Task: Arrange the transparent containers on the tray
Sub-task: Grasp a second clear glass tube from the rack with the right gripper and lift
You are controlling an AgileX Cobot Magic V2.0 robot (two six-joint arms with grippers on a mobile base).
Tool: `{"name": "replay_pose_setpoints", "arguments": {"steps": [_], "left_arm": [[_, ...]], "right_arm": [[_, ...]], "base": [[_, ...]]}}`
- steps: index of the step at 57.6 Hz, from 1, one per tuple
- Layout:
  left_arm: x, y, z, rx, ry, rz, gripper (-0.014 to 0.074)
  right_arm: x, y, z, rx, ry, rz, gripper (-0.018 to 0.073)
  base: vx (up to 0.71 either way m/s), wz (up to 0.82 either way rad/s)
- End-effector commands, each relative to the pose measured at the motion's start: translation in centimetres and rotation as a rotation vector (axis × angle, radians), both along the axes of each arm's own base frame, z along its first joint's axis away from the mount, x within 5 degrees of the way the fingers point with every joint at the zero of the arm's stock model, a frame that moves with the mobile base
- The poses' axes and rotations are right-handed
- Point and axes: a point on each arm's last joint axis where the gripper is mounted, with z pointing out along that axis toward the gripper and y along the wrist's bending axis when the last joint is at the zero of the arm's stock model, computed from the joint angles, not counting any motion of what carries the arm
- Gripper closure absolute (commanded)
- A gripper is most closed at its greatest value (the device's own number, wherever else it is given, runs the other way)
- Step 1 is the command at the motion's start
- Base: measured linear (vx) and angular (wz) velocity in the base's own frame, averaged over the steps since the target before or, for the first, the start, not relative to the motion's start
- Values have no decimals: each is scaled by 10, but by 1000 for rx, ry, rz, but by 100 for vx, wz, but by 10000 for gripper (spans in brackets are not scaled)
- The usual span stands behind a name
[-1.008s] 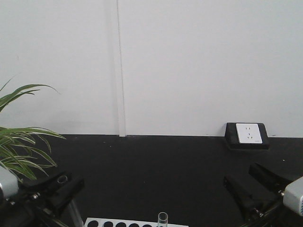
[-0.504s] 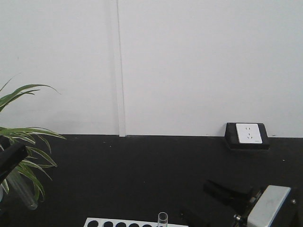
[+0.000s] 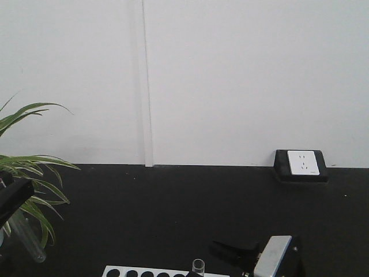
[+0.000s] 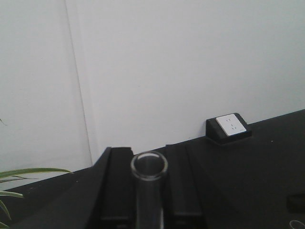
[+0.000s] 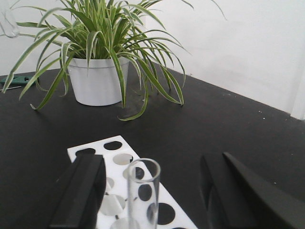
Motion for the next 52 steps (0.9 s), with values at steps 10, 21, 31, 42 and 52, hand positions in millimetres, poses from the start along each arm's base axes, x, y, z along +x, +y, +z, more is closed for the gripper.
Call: {"name": "replay_pose_setpoints", "arguments": {"steps": [10,21,31,42,52], "left_arm": [[-3,-2,19,-65,-95,-28,600],[-3,-2,19,-62,-86,-25,600],[-2,-1,16,-51,-59,-16,600],[-2,-1,15,-47,-50,-13,600],[-1,0,12,-35,-19,-3,600]], "right_arm": [[19,11,0,80,-44,45,65],[21,12,-4,120,-40,50,230],[19,11,2,132,-56,51,575],[12,8,29,180,-84,45,572],[2,-1,75,190,-98,-11,572]], "base": [[0,0],[0,0],[0,0],[0,0],[0,0]]}}
